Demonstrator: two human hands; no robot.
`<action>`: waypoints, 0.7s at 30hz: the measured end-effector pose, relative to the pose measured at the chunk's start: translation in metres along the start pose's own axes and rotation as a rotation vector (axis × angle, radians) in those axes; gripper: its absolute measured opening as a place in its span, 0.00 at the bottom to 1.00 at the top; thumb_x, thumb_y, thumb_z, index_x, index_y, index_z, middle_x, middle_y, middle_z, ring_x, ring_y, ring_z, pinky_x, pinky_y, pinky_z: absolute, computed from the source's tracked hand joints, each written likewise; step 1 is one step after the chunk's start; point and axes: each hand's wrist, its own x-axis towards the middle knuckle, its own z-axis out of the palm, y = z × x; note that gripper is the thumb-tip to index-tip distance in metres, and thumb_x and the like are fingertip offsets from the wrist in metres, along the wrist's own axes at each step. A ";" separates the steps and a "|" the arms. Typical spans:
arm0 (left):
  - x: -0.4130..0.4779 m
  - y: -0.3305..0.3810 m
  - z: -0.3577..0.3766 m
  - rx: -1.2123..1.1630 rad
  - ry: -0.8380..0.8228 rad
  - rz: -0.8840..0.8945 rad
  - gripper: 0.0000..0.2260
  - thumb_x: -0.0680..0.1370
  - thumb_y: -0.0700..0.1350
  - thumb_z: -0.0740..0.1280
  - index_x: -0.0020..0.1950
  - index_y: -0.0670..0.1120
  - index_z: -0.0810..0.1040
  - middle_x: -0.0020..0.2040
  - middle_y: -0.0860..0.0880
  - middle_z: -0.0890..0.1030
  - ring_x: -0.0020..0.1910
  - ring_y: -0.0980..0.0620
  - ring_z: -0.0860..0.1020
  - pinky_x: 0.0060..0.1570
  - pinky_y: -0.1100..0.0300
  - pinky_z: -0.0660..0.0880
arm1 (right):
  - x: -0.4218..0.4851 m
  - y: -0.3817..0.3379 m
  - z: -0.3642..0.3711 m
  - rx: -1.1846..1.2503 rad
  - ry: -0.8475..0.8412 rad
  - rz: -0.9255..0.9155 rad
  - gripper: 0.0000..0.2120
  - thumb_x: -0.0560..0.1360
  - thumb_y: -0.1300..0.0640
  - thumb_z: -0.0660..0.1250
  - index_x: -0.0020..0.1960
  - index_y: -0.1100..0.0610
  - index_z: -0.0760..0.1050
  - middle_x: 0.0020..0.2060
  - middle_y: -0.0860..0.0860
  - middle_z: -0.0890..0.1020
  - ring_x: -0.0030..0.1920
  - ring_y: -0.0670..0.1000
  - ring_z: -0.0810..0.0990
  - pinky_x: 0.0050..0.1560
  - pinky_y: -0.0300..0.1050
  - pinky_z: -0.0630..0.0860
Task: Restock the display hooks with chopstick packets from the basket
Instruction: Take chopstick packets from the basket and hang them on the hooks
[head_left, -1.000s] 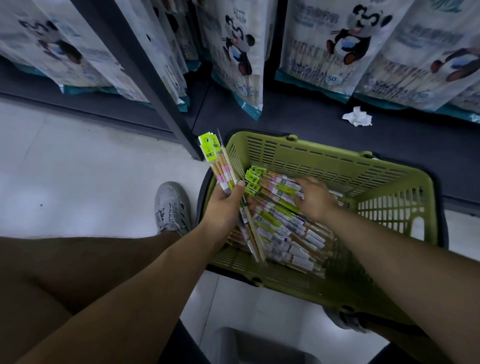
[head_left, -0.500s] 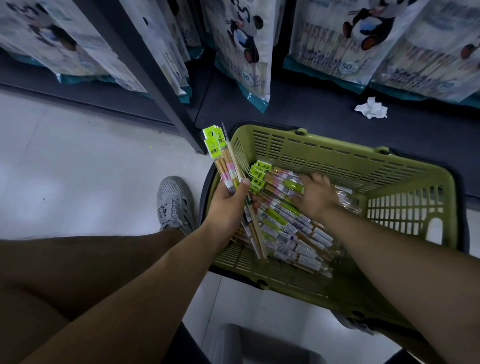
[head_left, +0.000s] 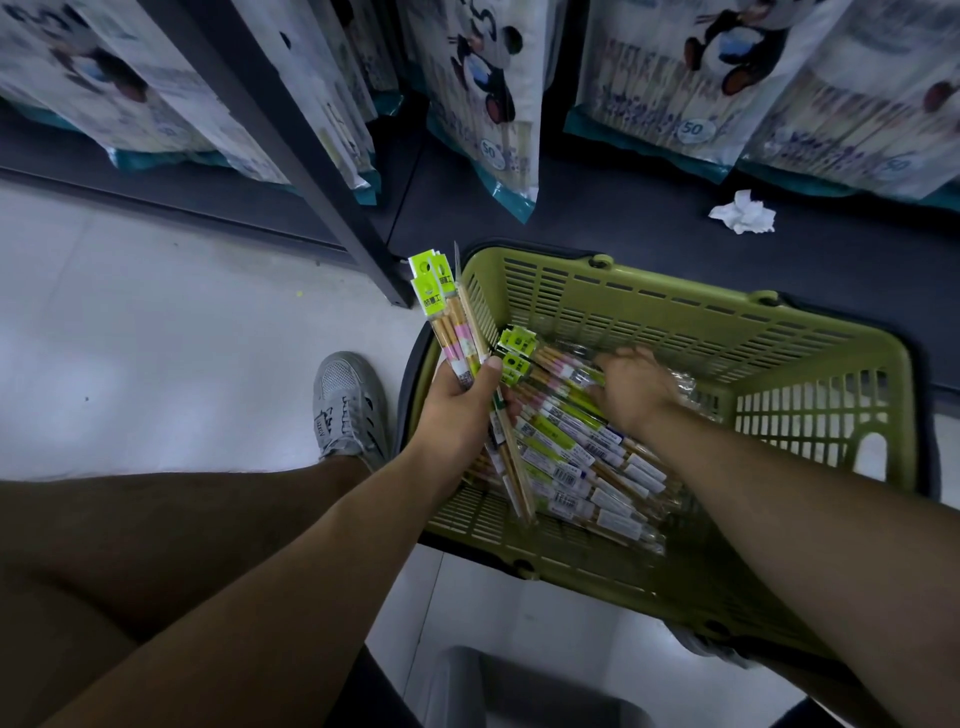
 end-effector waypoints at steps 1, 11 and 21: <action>0.000 0.000 0.000 -0.005 -0.001 -0.001 0.10 0.84 0.52 0.64 0.63 0.50 0.75 0.38 0.49 0.82 0.39 0.48 0.82 0.51 0.36 0.82 | 0.000 -0.001 0.000 -0.012 0.014 -0.001 0.15 0.82 0.52 0.64 0.67 0.54 0.74 0.61 0.56 0.79 0.65 0.57 0.72 0.58 0.49 0.74; 0.000 -0.001 -0.002 -0.016 -0.015 0.001 0.11 0.84 0.52 0.64 0.63 0.49 0.75 0.37 0.49 0.82 0.39 0.48 0.83 0.48 0.41 0.83 | -0.005 0.006 -0.003 0.050 -0.070 0.028 0.14 0.81 0.51 0.65 0.64 0.54 0.78 0.59 0.57 0.82 0.61 0.58 0.77 0.51 0.48 0.74; -0.006 0.005 0.003 -0.019 -0.037 -0.004 0.06 0.83 0.54 0.66 0.58 0.57 0.79 0.44 0.61 0.86 0.42 0.63 0.85 0.37 0.64 0.81 | -0.042 -0.003 -0.065 0.549 0.038 -0.077 0.15 0.78 0.53 0.72 0.36 0.52 0.72 0.30 0.48 0.74 0.32 0.50 0.74 0.33 0.45 0.65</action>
